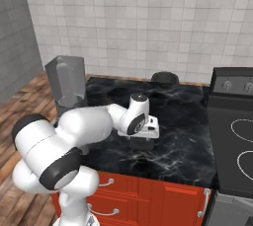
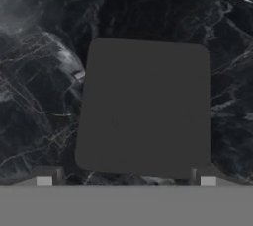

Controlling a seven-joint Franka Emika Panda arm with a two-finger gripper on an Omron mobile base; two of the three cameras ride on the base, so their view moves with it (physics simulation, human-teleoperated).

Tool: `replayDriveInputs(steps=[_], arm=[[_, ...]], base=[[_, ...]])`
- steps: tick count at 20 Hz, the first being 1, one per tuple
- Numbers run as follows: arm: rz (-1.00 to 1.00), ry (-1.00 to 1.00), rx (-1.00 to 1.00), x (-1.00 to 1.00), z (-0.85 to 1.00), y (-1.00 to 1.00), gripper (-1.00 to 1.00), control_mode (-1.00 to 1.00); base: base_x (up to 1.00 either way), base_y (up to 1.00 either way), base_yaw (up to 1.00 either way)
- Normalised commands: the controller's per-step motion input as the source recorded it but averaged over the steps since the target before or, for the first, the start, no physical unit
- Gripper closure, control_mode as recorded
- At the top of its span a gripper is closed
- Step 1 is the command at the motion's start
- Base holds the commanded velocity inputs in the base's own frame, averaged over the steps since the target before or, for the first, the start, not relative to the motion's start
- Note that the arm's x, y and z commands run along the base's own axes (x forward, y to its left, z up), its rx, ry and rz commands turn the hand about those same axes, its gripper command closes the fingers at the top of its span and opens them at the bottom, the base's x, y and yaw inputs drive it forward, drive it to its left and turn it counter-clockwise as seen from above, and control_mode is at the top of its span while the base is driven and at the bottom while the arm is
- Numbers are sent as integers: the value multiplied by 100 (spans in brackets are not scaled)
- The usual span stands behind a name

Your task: Open the blender lid, put the tangerine in the blender, close the lid, and start the blender.

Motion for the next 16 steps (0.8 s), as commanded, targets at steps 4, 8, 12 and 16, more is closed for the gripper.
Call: replayDriveInputs(steps=[4,8,12,16], arm=[[0,4,0,26,-15,-3,-100,-100],[0,0,0,11,0,-7,-100,-100],[0,0,0,7,-16,-4,-100,-100],[0,1,0,8,-27,0,-100,-100]], base=[[0,0,0],[0,0,0],[0,0,0],[0,0,0]])
